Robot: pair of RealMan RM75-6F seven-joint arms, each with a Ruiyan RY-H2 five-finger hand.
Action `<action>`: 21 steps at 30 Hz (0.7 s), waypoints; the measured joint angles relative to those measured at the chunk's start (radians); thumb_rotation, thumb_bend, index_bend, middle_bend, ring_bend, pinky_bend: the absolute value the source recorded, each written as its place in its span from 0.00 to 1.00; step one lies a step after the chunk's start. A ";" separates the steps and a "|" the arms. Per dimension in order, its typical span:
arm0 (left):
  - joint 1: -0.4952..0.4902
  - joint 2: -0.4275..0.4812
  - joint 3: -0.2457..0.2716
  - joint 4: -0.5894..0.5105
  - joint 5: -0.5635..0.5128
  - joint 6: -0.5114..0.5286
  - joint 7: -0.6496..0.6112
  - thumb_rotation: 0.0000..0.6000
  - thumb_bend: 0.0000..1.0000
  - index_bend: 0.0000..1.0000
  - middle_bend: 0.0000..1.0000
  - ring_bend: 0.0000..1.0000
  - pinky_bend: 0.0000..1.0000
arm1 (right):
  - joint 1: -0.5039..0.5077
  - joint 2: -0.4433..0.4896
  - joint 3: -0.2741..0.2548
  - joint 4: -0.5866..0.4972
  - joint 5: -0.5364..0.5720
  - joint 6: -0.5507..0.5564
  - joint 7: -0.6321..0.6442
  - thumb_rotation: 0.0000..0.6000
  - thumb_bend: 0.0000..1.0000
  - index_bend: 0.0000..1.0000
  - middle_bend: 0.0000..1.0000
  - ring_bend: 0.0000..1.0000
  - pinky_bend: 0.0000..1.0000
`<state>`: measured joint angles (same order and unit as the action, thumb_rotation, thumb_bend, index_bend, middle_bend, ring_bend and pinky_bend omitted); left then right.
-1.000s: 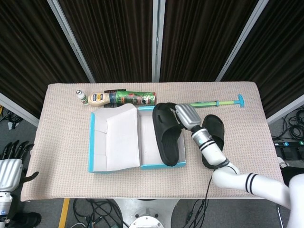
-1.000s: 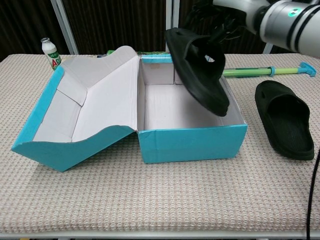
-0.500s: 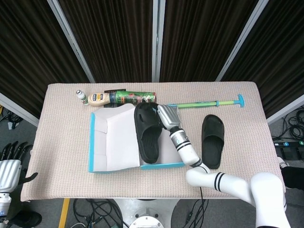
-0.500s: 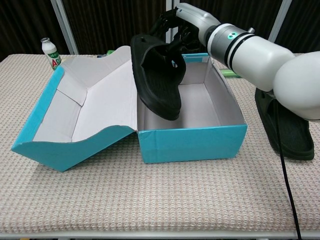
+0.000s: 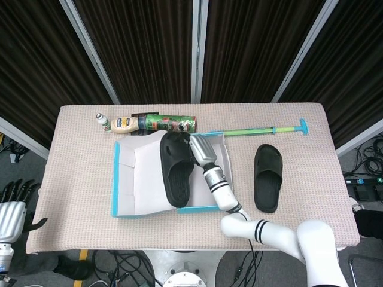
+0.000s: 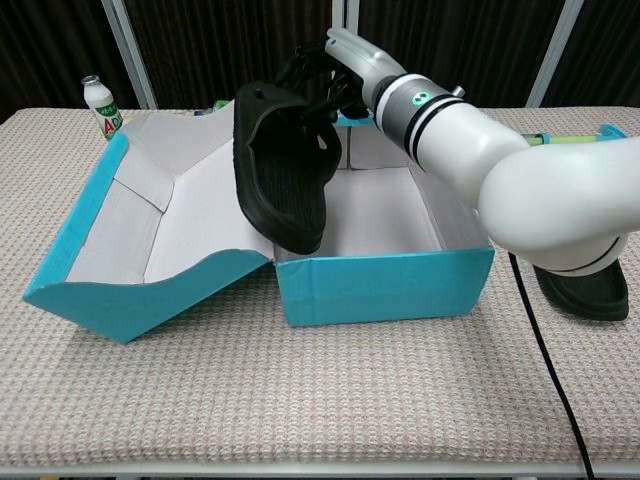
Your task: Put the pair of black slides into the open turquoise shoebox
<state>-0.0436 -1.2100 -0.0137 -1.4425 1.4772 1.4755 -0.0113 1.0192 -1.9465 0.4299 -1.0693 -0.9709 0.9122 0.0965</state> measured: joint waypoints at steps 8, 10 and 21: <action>0.000 -0.008 0.001 0.014 0.004 0.000 -0.012 1.00 0.03 0.17 0.10 0.01 0.02 | -0.020 -0.051 -0.032 0.070 -0.046 0.006 0.017 1.00 0.27 0.49 0.36 0.76 0.97; 0.000 -0.008 0.001 0.017 0.004 -0.001 -0.015 1.00 0.03 0.17 0.10 0.01 0.02 | -0.023 -0.061 -0.036 0.082 -0.053 0.004 0.020 1.00 0.27 0.49 0.36 0.76 0.97; 0.000 -0.016 0.001 0.031 0.003 -0.005 -0.028 1.00 0.03 0.17 0.10 0.01 0.02 | -0.026 -0.096 -0.042 0.151 -0.072 -0.023 -0.007 1.00 0.27 0.46 0.35 0.76 0.97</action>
<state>-0.0433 -1.2258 -0.0123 -1.4112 1.4806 1.4709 -0.0392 0.9932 -2.0421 0.3881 -0.9185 -1.0431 0.8895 0.0897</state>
